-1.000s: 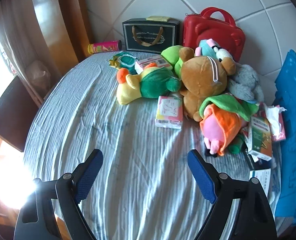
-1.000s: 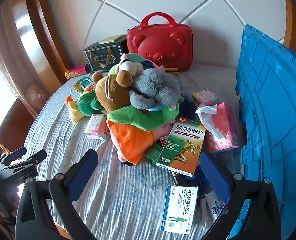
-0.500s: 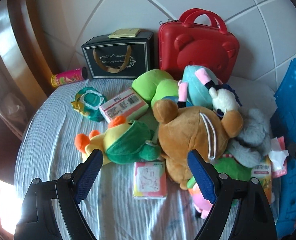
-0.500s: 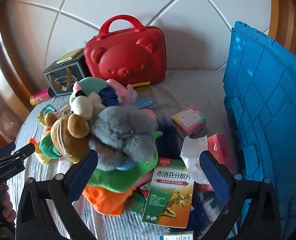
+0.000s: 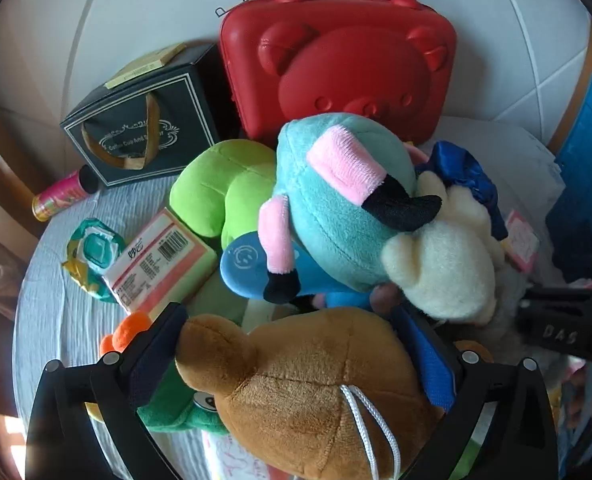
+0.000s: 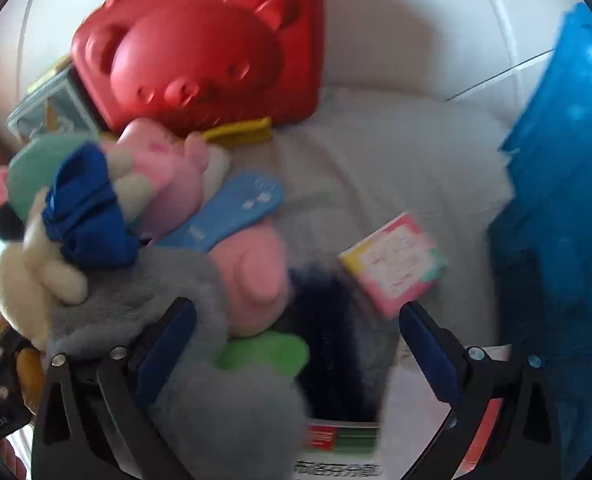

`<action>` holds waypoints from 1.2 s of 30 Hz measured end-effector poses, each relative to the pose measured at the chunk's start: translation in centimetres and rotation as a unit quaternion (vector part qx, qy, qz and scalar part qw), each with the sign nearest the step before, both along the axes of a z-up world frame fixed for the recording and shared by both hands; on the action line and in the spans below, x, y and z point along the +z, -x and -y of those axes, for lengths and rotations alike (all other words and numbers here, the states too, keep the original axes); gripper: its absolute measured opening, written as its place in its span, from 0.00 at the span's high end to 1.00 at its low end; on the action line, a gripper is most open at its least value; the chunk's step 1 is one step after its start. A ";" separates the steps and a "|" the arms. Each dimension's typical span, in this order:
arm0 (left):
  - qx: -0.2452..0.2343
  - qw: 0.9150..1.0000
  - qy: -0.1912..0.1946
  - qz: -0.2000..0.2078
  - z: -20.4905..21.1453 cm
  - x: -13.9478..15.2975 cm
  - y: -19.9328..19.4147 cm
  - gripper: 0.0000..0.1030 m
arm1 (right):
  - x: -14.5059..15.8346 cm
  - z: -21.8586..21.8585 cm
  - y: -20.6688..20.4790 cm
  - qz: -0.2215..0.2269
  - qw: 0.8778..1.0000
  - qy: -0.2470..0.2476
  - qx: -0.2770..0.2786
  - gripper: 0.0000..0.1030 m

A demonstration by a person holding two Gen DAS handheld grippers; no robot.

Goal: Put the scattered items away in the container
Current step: 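Grasp the grey plush toy with the left tool while the right tool grasps the white medicine box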

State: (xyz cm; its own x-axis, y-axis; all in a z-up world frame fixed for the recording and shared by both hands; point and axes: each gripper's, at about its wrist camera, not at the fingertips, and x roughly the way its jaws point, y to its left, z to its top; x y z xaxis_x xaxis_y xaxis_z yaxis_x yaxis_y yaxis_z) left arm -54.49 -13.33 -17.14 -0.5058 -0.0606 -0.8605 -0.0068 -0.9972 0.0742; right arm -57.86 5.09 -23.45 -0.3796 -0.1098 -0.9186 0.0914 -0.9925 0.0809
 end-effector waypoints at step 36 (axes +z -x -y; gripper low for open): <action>0.056 0.998 0.011 -0.018 9.4 0.9 -22.2 0.03 | 7.1 4.0 -23.5 -0.095 0.995 0.039 -0.016 0.00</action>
State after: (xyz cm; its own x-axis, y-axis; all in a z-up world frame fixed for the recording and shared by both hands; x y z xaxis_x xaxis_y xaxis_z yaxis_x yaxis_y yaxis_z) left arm -32.31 -22.69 -16.24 -0.5247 -0.1365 -0.8403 0.1079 -0.9898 0.0934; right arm -34.40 1.11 -16.34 -0.5494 -0.1629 -0.8195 0.0804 -0.9866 0.1421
